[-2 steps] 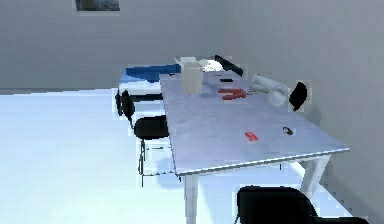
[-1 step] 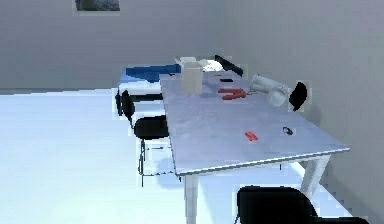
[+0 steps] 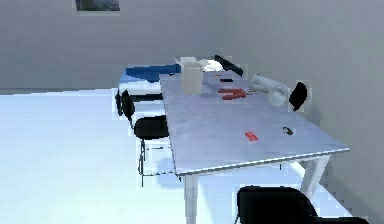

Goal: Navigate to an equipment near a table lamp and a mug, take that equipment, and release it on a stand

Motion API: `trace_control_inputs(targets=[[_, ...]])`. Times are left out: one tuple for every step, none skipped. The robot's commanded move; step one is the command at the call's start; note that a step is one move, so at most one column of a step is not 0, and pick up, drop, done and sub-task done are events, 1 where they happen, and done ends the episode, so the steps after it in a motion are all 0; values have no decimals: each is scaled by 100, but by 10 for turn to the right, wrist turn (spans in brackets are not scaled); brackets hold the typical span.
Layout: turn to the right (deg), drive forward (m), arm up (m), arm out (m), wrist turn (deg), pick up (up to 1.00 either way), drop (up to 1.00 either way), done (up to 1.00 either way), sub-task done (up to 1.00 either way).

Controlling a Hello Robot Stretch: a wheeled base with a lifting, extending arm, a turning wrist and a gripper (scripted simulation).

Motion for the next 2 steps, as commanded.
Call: trace_control_inputs(targets=[[0, 0, 0, 0, -450, 0, 0, 0, 0], [0, 0, 0, 0, -120, 0, 0, 0, 0]])
